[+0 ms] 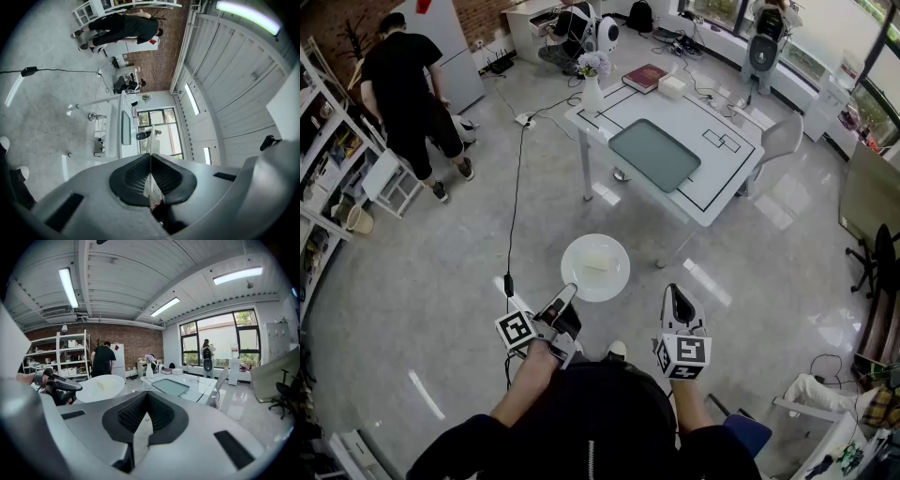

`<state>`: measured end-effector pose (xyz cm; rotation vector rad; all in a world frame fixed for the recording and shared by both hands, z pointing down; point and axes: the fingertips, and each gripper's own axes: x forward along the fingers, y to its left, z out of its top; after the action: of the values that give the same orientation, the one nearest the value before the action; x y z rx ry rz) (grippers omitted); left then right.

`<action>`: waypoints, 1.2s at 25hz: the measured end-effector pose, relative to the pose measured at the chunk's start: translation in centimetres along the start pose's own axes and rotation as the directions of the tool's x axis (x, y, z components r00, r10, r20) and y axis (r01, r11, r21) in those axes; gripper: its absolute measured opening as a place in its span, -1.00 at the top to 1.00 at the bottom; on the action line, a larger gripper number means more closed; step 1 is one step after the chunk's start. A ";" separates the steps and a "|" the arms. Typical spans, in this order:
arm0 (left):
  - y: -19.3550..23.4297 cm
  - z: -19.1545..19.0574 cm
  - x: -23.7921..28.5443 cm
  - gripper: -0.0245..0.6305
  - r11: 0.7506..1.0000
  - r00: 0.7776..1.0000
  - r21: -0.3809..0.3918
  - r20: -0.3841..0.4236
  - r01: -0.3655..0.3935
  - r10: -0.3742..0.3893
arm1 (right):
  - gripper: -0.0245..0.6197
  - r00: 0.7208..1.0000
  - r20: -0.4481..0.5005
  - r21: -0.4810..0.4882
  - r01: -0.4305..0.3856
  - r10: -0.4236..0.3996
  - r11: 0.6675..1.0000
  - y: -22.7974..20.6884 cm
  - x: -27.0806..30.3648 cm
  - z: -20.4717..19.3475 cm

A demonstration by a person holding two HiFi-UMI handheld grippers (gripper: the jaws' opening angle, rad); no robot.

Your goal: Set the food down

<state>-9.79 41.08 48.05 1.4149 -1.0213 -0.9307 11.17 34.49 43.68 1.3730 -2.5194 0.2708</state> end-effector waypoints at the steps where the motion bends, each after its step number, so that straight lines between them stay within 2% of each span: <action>1: 0.0 0.0 0.0 0.89 1.000 1.000 0.000 -0.001 0.000 0.000 | 0.90 1.000 0.001 -0.001 -0.001 0.001 1.000 0.1 0.0 0.0; 11: -0.2 0.1 0.1 0.89 1.000 1.000 -0.002 -0.015 0.007 -0.007 | 0.90 1.000 0.015 -0.009 -0.002 0.002 1.000 0.6 0.0 0.4; 15: -0.1 -0.2 0.8 0.89 1.000 0.999 0.006 -0.034 0.009 -0.009 | 0.89 0.999 0.043 0.016 -0.024 0.023 1.000 0.6 0.1 0.8; 21: 0.3 -1.5 1.7 0.89 1.000 0.998 -0.025 -0.056 -0.006 0.005 | 0.89 0.999 0.028 0.028 -0.029 0.029 0.999 0.1 0.1 0.5; 30: 0.4 -2.3 3.3 0.89 0.999 0.999 -0.019 -0.035 -0.027 0.027 | 0.89 0.998 0.019 0.038 -0.065 0.064 0.997 -1.6 1.0 0.5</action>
<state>-6.62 38.67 48.71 1.3932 -1.0002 -0.8911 11.97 32.71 43.55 1.3156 -2.5893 0.3229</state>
